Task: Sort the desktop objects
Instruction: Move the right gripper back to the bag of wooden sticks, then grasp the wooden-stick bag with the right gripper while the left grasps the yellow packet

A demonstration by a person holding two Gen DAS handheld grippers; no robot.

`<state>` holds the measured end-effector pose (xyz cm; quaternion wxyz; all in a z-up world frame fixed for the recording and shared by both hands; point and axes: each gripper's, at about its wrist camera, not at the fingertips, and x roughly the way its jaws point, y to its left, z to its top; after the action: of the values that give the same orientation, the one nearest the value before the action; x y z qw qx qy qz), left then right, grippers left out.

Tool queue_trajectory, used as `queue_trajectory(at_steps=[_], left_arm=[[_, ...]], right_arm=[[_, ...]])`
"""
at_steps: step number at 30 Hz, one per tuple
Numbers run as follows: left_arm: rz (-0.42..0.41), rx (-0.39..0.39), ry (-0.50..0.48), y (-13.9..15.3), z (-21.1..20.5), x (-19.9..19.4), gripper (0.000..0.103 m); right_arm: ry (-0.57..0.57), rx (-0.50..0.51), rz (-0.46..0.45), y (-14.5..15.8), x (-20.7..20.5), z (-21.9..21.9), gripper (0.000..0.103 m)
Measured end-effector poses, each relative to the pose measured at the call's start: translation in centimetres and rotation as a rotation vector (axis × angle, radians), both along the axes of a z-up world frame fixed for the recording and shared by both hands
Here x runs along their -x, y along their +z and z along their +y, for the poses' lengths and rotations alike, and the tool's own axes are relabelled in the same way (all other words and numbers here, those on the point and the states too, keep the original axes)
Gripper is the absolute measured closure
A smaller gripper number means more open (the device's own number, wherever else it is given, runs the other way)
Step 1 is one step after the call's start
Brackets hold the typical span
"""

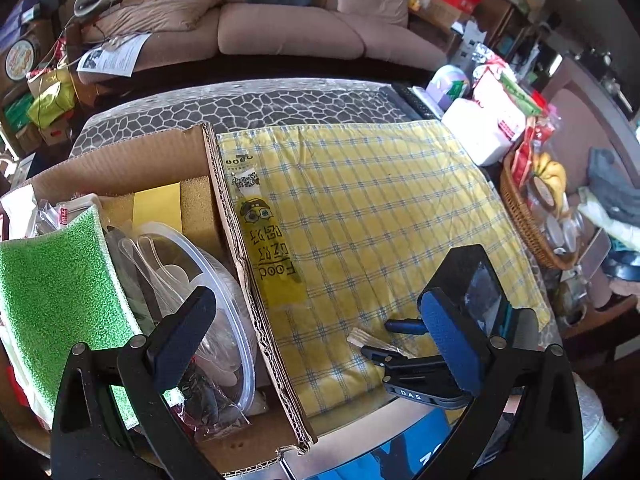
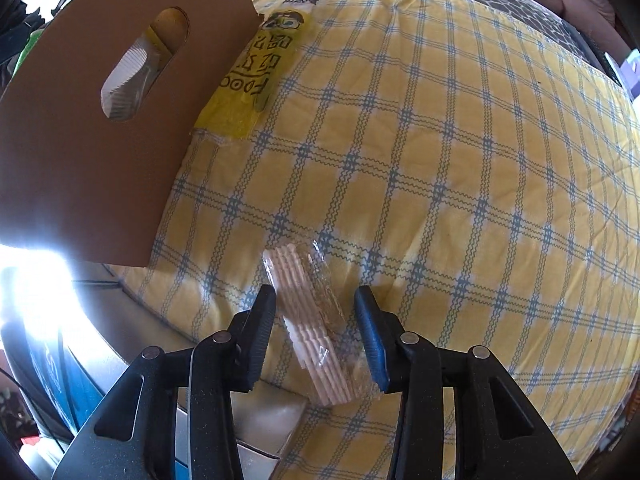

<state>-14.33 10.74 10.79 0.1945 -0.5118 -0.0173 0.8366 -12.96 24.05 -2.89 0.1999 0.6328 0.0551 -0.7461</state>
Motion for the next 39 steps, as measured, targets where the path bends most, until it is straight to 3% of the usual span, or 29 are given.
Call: queue_trajectory(at_steps=[3, 5, 8, 14, 18, 23, 27, 28, 29, 30, 32, 39], left_arm=[[-0.003, 0.0, 0.004, -0.1, -0.1, 0.2, 0.0], [-0.008, 0.005, 0.005, -0.1, 0.1, 0.3, 0.0], [-0.01, 0.023, 0.009, -0.1, 0.6, 0.6, 0.0], [-0.018, 0.118, -0.004, -0.1, 3.3, 2.6, 0.0], [-0.077, 0.212, -0.005, -2.4, 6.5, 5.4, 0.001], [-0.146, 0.337, 0.029, -6.7, 9.9, 9.3, 0.024], [-0.119, 0.553, 0.052, -9.2, 11.8, 10.7, 0.026], [-0.126, 0.578, 0.034, -9.5, 12.3, 10.8, 0.05], [-0.109, 0.623, 0.019, -9.5, 13.0, 10.4, 0.061], [-0.068, 0.653, -0.011, -9.2, 14.0, 9.7, 0.061], [-0.051, 0.623, -0.057, -8.6, 15.4, 9.2, 0.057], [-0.215, 0.642, 0.036, -14.0, 14.6, 11.6, 0.057]], right_arm=[[0.042, -0.042, 0.012, 0.0, -0.3, -0.6, 0.059], [0.086, -0.096, 0.039, 0.0, -0.9, -1.1, 0.078], [0.1, -0.117, 0.081, 0.4, -1.5, -0.8, 0.091], [-0.133, 0.125, 0.161, 2.7, -1.8, 5.4, 0.091], [-0.269, 0.277, 0.175, 3.1, -2.0, 9.3, 0.091], [-0.324, 0.386, 0.212, 4.2, -2.5, 10.8, 0.091], [-0.329, 0.438, 0.222, 4.4, -1.6, 11.7, 0.091], [-0.331, 0.449, 0.221, 4.3, -1.4, 12.0, 0.091], [-0.331, 0.456, 0.218, 4.2, -1.4, 12.3, 0.091], [-0.332, 0.457, 0.222, 4.2, -1.3, 12.6, 0.091], [-0.34, 0.456, 0.225, 4.1, -1.3, 13.3, 0.091], [-0.357, 0.486, 0.215, 3.6, -1.9, 14.6, 0.091]])
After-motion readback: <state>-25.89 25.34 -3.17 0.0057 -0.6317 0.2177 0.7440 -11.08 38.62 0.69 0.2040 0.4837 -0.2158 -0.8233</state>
